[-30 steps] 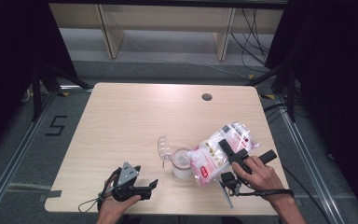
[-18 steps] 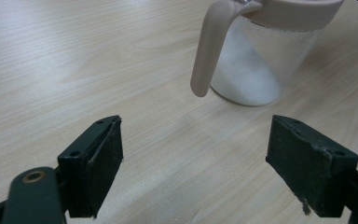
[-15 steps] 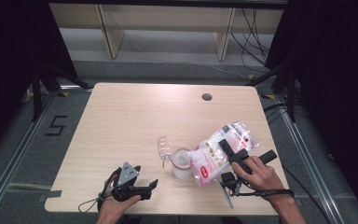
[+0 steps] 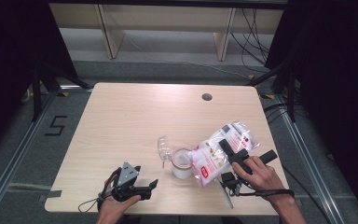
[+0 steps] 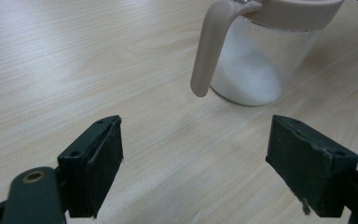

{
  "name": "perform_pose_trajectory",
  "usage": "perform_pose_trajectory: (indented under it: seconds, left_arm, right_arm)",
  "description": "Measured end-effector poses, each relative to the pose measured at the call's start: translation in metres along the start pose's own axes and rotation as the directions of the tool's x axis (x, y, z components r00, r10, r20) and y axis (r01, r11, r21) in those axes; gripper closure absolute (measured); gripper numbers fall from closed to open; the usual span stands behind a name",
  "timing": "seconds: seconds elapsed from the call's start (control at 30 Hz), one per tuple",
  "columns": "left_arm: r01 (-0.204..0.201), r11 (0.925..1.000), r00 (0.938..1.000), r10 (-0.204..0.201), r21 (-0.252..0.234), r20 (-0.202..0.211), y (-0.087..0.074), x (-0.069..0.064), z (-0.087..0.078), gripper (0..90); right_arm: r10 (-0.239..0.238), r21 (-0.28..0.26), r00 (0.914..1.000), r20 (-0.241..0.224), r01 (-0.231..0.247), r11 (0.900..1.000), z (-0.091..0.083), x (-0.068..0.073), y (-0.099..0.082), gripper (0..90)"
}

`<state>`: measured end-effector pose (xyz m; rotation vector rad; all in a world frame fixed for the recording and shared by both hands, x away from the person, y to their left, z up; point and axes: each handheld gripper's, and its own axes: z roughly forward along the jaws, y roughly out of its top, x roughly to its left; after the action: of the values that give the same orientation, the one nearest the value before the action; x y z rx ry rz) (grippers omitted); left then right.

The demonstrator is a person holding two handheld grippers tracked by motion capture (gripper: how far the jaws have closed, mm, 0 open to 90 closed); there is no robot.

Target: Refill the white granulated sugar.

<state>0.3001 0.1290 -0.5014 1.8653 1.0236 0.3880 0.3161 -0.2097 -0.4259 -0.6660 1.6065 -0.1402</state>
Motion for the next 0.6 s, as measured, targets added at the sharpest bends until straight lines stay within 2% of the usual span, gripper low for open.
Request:
perform_pose_trajectory:
  seconds: [0.23, 0.27, 0.3, 0.57, 0.6]
  left_arm:
    - [0.003, 1.0, 1.0, -0.003, -0.001, 0.001, -0.0001, -0.0001, -0.0001, 17.8]
    - [-0.012, 0.9999, 0.9999, 0.012, -0.005, -0.005, 0.0001, 0.0012, 0.0003, 17.8]
    - [-0.002, 1.0, 1.0, 0.002, -0.001, 0.005, 0.0, 0.0002, 0.0001, 17.9]
    - [-0.001, 1.0, 1.0, 0.001, -0.001, -0.001, 0.0, 0.0002, 0.0001, 17.8]
    - [-0.012, 0.9999, 0.9999, 0.012, -0.001, -0.006, 0.0002, 0.001, 0.0, 17.8]
  right_arm:
    - [0.0, 0.001, 1.0, 0.002, 0.0, 1.0, -0.0005, -0.0003, -0.0002, 78.7]
    - [0.002, 0.0, 1.0, 0.001, -0.002, 1.0, -0.0006, -0.0001, 0.0, 78.8]
    - [0.002, -0.002, 1.0, 0.003, -0.002, 1.0, -0.0003, -0.0002, 0.0001, 78.9]
    - [0.0, -0.001, 1.0, 0.002, 0.0, 1.0, -0.0004, -0.0003, 0.0, 79.3]
    - [-0.002, -0.002, 1.0, 0.001, 0.002, 1.0, -0.0005, -0.0005, 0.0001, 79.4]
